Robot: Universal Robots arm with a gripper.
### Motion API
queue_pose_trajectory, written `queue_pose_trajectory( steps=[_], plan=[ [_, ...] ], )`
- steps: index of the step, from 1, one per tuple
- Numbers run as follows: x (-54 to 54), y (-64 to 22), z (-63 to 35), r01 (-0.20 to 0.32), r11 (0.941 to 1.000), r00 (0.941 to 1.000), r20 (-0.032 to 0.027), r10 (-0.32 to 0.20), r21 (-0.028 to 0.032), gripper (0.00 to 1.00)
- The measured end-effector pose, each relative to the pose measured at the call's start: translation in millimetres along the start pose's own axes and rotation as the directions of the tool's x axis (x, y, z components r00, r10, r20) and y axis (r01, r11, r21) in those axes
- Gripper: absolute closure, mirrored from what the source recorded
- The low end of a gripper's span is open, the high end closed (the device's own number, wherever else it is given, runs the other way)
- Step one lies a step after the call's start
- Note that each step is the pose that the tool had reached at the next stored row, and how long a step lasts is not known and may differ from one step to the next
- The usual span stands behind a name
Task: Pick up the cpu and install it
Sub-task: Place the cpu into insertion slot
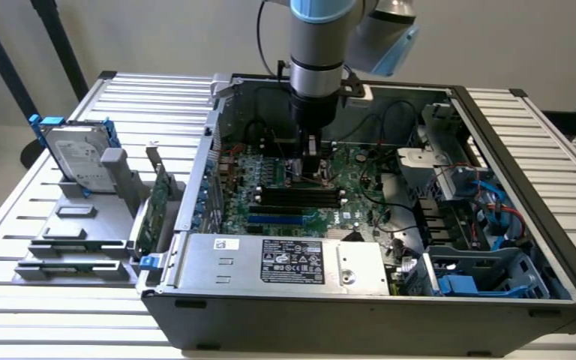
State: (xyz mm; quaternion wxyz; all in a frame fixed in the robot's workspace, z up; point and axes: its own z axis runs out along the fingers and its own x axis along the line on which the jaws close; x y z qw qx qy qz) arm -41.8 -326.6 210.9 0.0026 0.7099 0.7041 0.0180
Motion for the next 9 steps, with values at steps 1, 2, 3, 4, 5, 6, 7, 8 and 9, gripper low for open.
queue_pose_trajectory(
  steps=[1,2,3,4,5,6,7,8,9],
  plan=[
    [0.0,0.0,0.7,-0.001,1.0000,1.0000,0.0000,0.001,0.0035,0.45],
    [0.0,0.1,1.4,-0.002,1.0000,1.0000,-0.0001,0.002,0.0067,0.45],
    [0.0,0.3,1.9,-0.004,0.9999,1.0000,0.0001,0.004,0.0094,0.45],
    [0.1,0.5,2.3,-0.005,0.9999,1.0000,0.0001,0.005,0.0110,0.45],
    [0.2,0.9,2.5,-0.006,0.9999,1.0000,0.0002,0.006,0.0117,0.45],
    [0.2,1.2,2.6,-0.007,0.9999,1.0000,0.0003,0.007,0.0119,0.45],
    [0.3,1.5,2.9,-0.008,0.9999,1.0000,0.0000,0.008,0.0119,0.45],
    [0.4,1.9,3.3,-0.009,0.9999,1.0000,-0.0002,0.009,0.0119,0.45],
    [0.4,2.2,3.6,-0.009,0.9999,1.0000,-0.0002,0.009,0.0122,0.45]
  ],
)
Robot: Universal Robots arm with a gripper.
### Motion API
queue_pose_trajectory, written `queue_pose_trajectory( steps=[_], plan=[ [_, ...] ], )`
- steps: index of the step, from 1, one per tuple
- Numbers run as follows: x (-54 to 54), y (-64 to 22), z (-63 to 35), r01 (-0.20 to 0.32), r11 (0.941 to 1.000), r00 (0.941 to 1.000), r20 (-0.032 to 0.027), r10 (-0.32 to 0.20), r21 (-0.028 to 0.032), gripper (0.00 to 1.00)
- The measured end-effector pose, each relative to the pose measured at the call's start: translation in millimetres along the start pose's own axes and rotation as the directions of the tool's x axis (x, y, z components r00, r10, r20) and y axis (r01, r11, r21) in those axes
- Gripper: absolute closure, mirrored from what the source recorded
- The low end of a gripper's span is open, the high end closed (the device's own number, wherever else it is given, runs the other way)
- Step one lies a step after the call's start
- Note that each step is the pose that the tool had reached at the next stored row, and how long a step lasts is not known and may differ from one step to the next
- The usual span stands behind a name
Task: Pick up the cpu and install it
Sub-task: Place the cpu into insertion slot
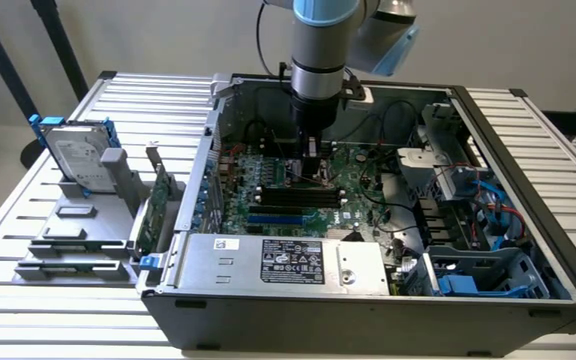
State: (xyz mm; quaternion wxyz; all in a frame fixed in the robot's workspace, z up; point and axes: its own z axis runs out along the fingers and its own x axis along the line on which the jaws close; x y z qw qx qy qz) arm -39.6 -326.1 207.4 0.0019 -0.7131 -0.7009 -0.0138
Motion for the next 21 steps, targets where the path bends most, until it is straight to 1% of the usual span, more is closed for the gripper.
queue_pose_trajectory(
  steps=[10,21],
  plan=[
    [1.6,1.7,3.0,-0.010,0.9999,0.9999,0.0004,0.010,0.0041,0.45],
    [2.3,1.6,6.2,-0.017,0.9998,0.9999,0.0001,0.017,0.0044,0.45]
  ],
)
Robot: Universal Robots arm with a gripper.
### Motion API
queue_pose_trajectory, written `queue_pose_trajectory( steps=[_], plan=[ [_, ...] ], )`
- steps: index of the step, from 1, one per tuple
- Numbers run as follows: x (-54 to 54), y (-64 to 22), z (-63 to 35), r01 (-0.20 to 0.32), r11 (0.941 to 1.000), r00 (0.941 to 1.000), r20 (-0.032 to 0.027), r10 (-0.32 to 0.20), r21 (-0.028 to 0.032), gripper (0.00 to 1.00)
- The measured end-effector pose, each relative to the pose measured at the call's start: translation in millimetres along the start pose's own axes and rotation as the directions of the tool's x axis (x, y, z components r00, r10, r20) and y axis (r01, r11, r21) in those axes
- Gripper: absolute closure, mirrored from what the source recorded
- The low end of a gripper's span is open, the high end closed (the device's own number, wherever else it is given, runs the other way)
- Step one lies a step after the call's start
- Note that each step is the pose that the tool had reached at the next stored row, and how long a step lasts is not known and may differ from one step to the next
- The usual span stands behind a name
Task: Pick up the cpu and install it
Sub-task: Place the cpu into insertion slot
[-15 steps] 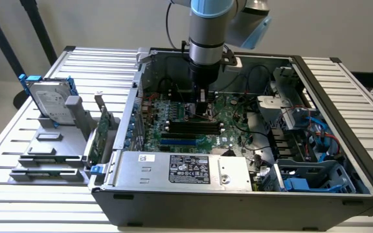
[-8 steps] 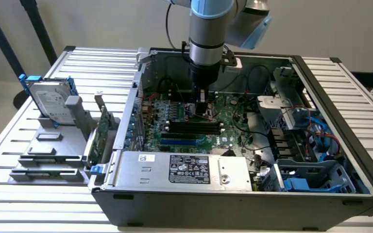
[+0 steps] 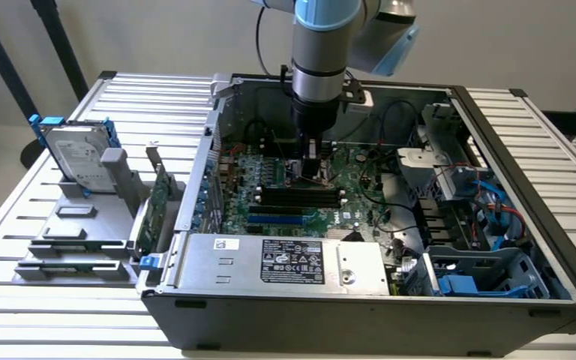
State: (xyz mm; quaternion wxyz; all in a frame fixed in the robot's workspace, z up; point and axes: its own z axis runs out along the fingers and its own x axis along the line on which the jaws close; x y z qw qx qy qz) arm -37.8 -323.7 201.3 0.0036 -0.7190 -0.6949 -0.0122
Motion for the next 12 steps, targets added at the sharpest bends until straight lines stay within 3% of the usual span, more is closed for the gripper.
queue_pose_trajectory(
  steps=[12],
  plan=[
    [-0.1,0.0,3.1,-0.001,1.0000,1.0000,-0.0013,0.001,0.0001,0.45]
  ],
)
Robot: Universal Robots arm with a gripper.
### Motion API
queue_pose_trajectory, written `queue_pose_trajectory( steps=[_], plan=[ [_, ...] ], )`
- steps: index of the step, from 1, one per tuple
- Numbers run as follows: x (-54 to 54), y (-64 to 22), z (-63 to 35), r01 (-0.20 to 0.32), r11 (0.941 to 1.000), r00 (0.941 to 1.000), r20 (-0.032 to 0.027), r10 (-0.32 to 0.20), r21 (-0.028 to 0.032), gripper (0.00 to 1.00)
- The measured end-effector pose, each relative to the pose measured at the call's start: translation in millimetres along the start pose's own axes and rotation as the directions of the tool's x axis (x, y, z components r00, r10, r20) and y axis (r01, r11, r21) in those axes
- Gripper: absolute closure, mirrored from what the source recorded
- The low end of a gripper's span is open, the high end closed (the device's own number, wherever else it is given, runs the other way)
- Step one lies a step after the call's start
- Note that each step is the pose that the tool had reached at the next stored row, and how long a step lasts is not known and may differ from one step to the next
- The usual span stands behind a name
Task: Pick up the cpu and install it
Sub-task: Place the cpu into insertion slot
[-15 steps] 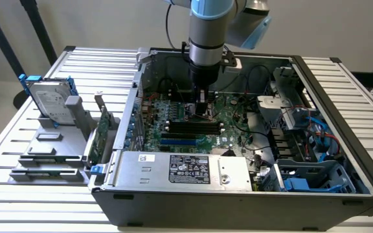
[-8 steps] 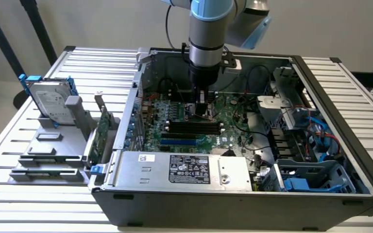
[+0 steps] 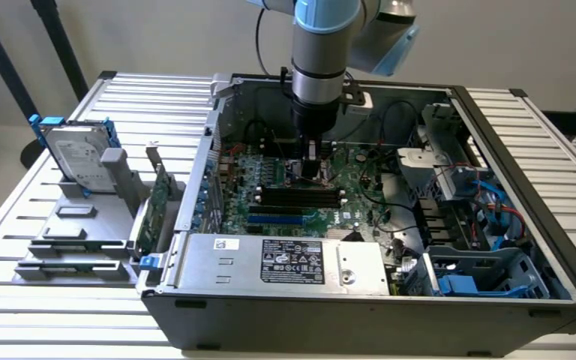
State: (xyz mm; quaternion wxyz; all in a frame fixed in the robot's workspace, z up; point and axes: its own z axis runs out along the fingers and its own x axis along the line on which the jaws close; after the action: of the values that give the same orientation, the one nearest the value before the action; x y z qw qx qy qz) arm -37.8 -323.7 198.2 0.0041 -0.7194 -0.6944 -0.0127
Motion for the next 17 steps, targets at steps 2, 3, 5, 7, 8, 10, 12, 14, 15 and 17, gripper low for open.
queue_pose_trajectory(
  steps=[2,3,5,7,8,10,12,14,15,17],
  plan=[
    [0.0,0.0,0.2,0.000,1.0000,1.0000,0.0000,0.000,0.0000,0.45],
    [0.0,0.0,0.2,0.000,1.0000,1.0000,0.0000,0.000,0.0000,0.45],
    [0.0,0.0,0.3,0.000,1.0000,1.0000,0.0000,0.000,0.0000,0.45],
    [0.0,0.0,0.3,0.000,1.0000,1.0000,0.0000,0.000,0.0000,0.45],
    [0.0,0.0,0.4,0.000,1.0000,1.0000,-0.0001,0.000,0.0000,0.45],
    [0.0,0.0,0.4,0.000,1.0000,1.0000,-0.0001,0.000,0.0000,0.45],
    [0.0,0.0,0.4,0.000,1.0000,1.0000,-0.0001,0.000,0.0000,0.45],
    [0.0,0.0,0.5,0.000,1.0000,1.0000,0.0000,0.000,0.0000,0.45],
    [0.0,0.0,0.5,0.000,1.0000,1.0000,0.0000,0.000,0.0000,0.45],
    [0.0,0.0,0.5,0.000,1.0000,1.0000,-0.0001,0.000,0.0000,0.45]
  ],
)
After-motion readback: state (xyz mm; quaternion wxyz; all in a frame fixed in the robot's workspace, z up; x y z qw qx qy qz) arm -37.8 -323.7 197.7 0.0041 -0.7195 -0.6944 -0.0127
